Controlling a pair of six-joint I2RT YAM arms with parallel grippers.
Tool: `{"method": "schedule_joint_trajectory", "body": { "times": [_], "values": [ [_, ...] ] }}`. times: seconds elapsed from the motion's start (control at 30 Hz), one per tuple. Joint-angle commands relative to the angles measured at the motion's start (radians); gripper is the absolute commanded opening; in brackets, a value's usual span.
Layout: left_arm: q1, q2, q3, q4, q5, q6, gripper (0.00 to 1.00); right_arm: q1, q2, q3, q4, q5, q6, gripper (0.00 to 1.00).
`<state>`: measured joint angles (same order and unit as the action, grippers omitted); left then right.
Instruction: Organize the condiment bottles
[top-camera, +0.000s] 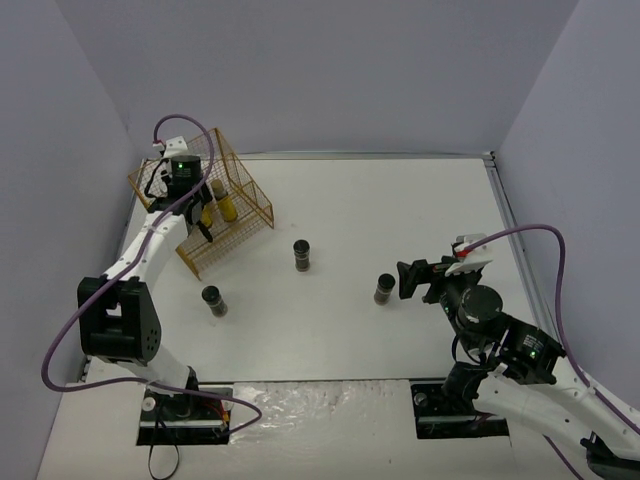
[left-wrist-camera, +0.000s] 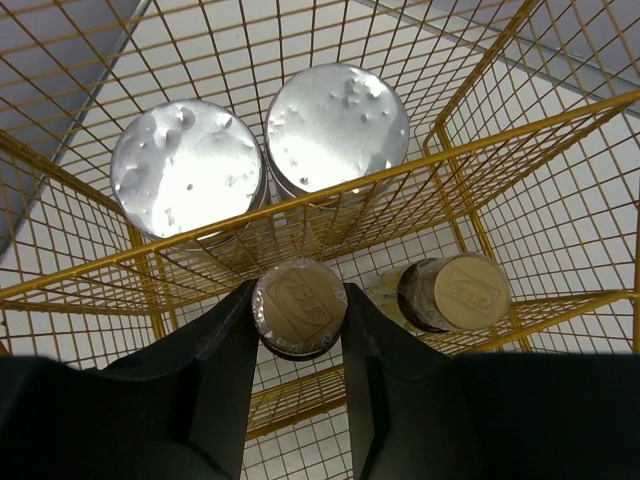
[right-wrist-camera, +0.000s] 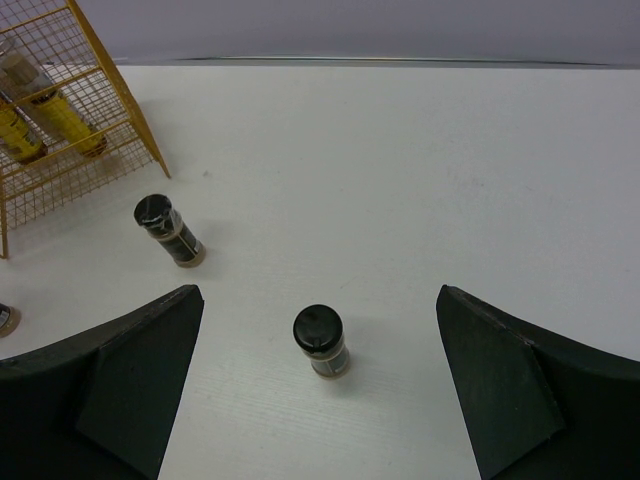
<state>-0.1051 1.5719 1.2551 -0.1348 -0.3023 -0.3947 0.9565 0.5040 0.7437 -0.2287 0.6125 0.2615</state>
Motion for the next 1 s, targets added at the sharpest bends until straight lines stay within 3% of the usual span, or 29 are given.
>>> {"method": "schedule_joint_trajectory", "body": {
  "times": [0.0, 0.4, 0.57, 0.73, 0.9, 0.97],
  "values": [
    [0.002, -0.038, -0.005, 0.171, -0.019, -0.023, 0.05, 0.004, 0.025, 0.0, 0.052, 0.003, 0.007, 1.0],
    [0.002, -0.073, -0.047, 0.136, -0.007, -0.041, 0.53, 0.004, 0.027, 0.0, 0.052, 0.0, 0.005, 1.0],
    [0.001, -0.144, -0.044, 0.03, -0.011, -0.06, 0.73, 0.004, 0.031, 0.0, 0.054, -0.004, 0.005, 1.0],
    [-0.013, -0.236, -0.005, -0.114, 0.058, -0.063, 0.88, 0.005, 0.039, 0.002, 0.052, -0.007, 0.004, 1.0],
    [-0.063, -0.279, 0.03, -0.267, 0.283, -0.02, 0.95, 0.005, 0.037, 0.002, 0.053, -0.004, 0.003, 1.0],
    [-0.104, -0.28, 0.038, -0.335, 0.297, -0.001, 0.96, 0.006, 0.036, 0.002, 0.052, -0.006, 0.004, 1.0]
  ]
}}
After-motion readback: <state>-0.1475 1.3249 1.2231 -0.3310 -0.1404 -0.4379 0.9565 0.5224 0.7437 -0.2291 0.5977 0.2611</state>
